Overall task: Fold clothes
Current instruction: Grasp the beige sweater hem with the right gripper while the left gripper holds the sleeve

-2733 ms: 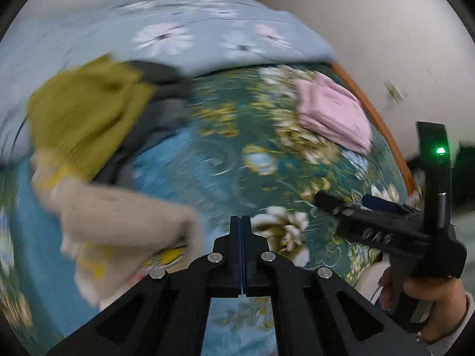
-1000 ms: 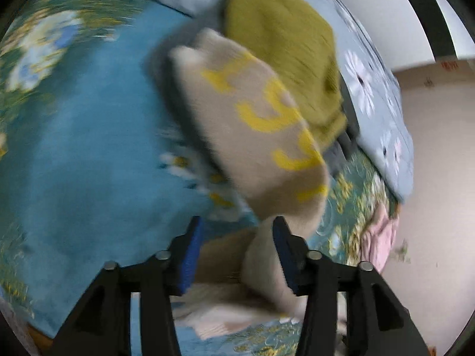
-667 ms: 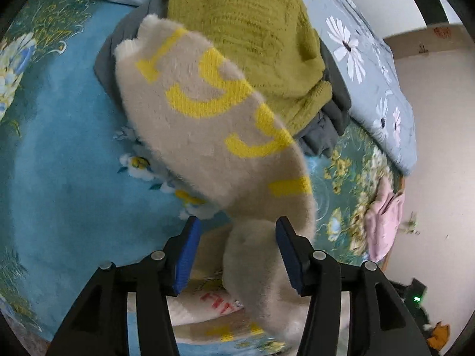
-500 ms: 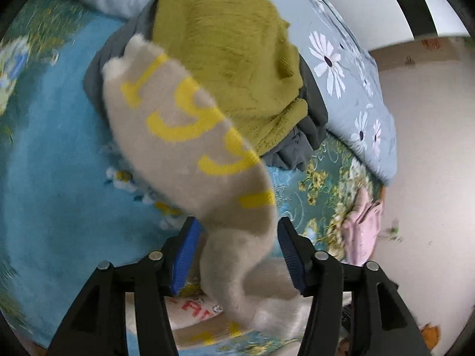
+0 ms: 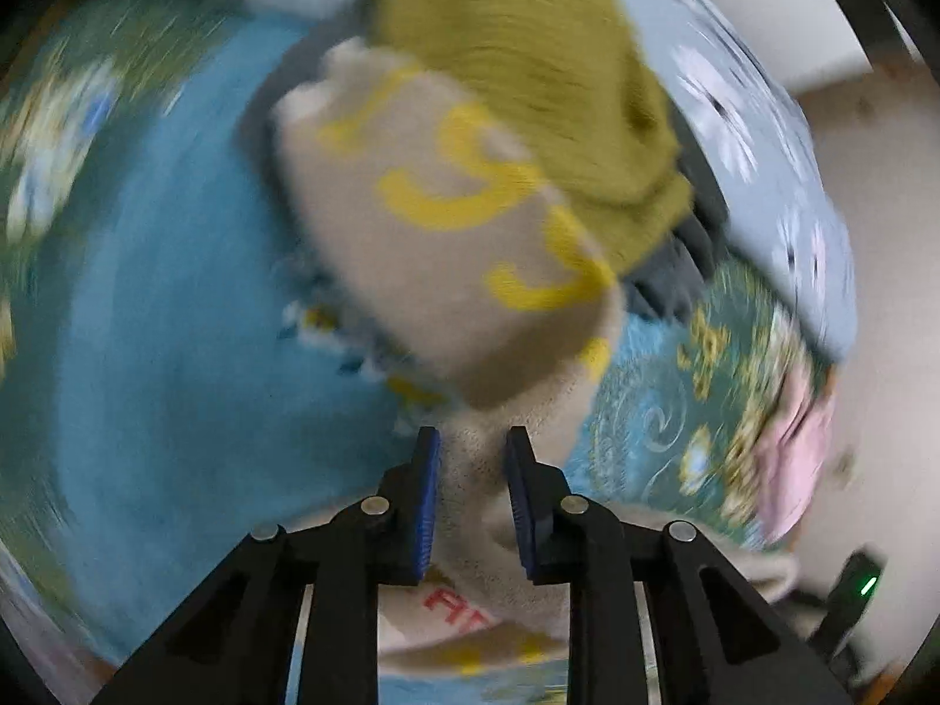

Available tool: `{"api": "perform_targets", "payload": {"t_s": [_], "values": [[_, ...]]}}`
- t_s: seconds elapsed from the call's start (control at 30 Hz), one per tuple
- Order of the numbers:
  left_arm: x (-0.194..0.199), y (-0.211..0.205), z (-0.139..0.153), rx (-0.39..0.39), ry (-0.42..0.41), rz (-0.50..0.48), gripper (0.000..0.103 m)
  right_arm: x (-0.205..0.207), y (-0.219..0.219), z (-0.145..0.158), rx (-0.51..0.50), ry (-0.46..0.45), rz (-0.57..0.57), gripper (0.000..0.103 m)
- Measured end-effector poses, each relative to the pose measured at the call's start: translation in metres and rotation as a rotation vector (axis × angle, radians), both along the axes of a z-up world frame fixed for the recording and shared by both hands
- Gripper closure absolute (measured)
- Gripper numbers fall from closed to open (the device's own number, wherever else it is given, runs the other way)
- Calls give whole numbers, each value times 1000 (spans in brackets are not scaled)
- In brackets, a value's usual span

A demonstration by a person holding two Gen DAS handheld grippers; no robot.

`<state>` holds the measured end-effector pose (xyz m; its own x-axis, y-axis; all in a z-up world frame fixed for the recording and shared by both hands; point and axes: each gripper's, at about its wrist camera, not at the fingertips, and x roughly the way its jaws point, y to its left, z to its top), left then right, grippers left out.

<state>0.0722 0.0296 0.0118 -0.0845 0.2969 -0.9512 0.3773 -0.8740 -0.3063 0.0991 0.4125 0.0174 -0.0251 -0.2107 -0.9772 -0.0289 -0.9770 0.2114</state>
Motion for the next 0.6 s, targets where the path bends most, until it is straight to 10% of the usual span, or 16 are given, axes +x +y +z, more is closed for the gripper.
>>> {"api": "perform_targets", "payload": {"t_s": [0.33, 0.6], "values": [[16, 10, 2, 40, 28, 68, 81, -3, 18, 58, -107, 107, -128, 68], [22, 16, 4, 55, 30, 72, 80, -1, 5, 47, -476, -8, -348, 56]]}}
